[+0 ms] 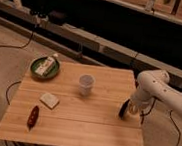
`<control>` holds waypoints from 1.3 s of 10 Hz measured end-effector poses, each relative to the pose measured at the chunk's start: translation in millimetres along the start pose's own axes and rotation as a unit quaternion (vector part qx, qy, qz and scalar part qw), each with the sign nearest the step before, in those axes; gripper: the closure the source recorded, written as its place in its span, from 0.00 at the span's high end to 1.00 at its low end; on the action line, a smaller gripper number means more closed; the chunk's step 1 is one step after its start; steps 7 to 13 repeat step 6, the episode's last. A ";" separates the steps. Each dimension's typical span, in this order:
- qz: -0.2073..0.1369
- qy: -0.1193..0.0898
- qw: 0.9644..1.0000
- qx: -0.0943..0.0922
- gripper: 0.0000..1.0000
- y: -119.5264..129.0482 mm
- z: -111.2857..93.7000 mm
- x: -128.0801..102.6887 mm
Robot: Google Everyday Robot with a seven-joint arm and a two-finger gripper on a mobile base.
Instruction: Knock the eraser over
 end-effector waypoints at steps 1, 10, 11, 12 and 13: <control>-0.039 0.014 0.999 0.021 0.00 -48.1 -17.5 -13.7; -0.170 0.041 0.981 0.082 0.14 -159.0 -70.9 -101.0; -0.170 0.041 0.981 0.082 0.14 -159.0 -70.9 -101.0; -0.170 0.041 0.981 0.082 0.14 -159.0 -70.9 -101.0; -0.170 0.041 0.981 0.082 0.14 -159.0 -70.9 -101.0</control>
